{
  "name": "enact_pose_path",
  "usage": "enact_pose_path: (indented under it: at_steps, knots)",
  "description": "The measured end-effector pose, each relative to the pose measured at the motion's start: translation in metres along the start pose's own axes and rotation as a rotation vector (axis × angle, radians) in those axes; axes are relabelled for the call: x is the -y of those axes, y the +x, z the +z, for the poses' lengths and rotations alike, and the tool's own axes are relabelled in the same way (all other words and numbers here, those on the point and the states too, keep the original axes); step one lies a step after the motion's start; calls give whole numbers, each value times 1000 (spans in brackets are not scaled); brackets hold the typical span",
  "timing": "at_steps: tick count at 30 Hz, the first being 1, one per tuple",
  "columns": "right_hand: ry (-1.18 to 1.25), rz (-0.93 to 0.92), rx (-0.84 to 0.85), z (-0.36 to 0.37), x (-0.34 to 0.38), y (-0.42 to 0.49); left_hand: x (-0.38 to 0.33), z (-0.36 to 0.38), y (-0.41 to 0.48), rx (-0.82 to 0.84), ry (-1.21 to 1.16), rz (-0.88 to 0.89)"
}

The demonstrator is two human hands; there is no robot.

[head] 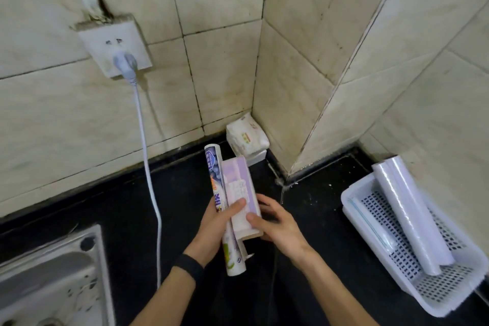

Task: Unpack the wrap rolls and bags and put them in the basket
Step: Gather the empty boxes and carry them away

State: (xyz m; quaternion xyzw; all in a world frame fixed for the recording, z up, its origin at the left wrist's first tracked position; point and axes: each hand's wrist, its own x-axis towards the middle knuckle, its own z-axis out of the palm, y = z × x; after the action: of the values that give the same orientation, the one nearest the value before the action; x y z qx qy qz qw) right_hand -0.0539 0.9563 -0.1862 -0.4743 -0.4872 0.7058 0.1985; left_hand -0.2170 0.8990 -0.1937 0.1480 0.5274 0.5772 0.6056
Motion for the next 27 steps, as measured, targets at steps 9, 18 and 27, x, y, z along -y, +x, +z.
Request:
enact_pose_path:
  at_steps: [9,18,27]
  knots:
    - [-25,-1,103,33,15,-30,-6,-27,-87,-62,114,89]
    - [-152,-181,298,71,21,-95,-6,-54,-208,193,392,-18]
    - [-230,-280,222,80,-18,-170,-1,-85,-243,422,553,-290]
